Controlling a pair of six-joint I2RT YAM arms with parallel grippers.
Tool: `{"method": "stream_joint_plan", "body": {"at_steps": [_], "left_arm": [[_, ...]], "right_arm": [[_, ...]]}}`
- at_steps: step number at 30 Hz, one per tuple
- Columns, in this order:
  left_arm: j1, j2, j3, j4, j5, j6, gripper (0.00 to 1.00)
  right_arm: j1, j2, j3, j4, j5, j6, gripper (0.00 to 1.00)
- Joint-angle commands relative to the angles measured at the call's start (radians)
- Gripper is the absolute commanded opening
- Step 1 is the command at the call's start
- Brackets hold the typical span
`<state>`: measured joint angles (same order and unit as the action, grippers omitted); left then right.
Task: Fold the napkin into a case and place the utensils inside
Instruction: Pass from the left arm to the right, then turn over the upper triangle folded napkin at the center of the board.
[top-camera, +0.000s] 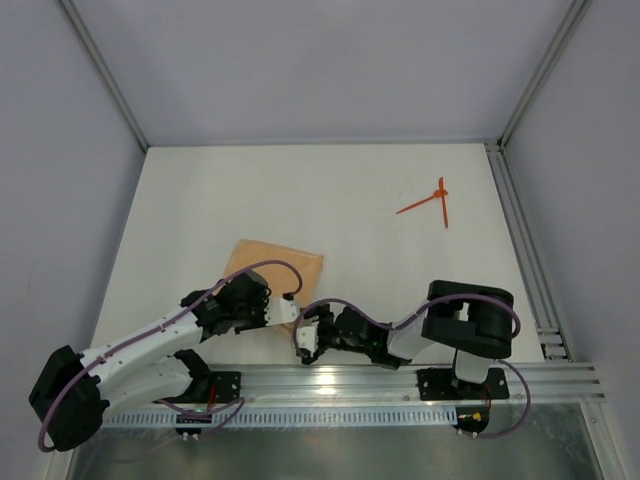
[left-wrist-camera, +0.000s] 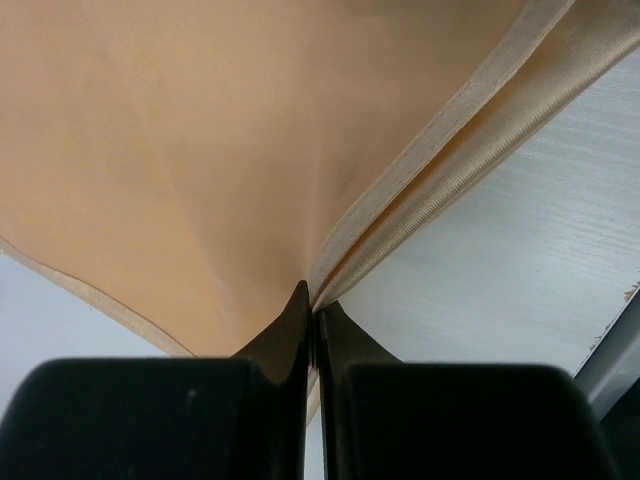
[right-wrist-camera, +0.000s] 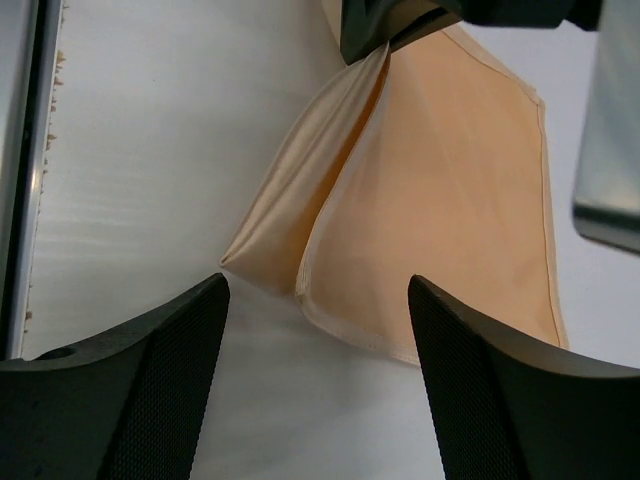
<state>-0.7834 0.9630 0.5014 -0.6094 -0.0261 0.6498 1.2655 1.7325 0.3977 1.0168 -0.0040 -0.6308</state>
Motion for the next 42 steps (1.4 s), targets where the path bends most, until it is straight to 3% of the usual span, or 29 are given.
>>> {"method": "stream_joint_plan", "body": {"at_steps": [1,11,15,24,27,29,30,36,42], "left_arm": [[-0.004,-0.001,0.048,-0.023,0.023,-0.025,0.0],[-0.004,0.014,0.077,-0.039,0.086,-0.038,0.0],[-0.002,0.017,0.086,-0.052,0.087,-0.042,0.0],[-0.004,0.025,0.092,-0.067,0.107,-0.052,0.0],[-0.002,0.02,0.092,-0.075,0.11,-0.068,0.0],[-0.002,0.011,0.092,-0.09,0.118,-0.078,0.05],[-0.004,-0.001,0.094,-0.096,0.123,-0.084,0.19],[-0.002,-0.056,0.149,-0.2,0.213,-0.118,0.58],[-0.002,-0.086,0.216,-0.268,0.226,-0.142,0.74]], "right_arm": [[0.026,0.056,0.032,0.189,0.099,-0.032,0.77],[0.072,0.137,0.042,0.204,0.122,0.02,0.73],[0.081,0.173,0.055,0.256,0.188,0.046,0.64],[0.081,0.142,0.032,0.259,0.234,0.071,0.2],[0.08,0.064,0.05,0.145,0.223,0.123,0.07],[0.08,0.012,0.062,0.067,0.22,0.16,0.03],[0.08,-0.034,0.067,0.005,0.214,0.18,0.03],[0.02,-0.166,0.092,-0.214,0.101,0.342,0.03],[-0.081,-0.257,0.193,-0.459,-0.076,0.451,0.03]]}}
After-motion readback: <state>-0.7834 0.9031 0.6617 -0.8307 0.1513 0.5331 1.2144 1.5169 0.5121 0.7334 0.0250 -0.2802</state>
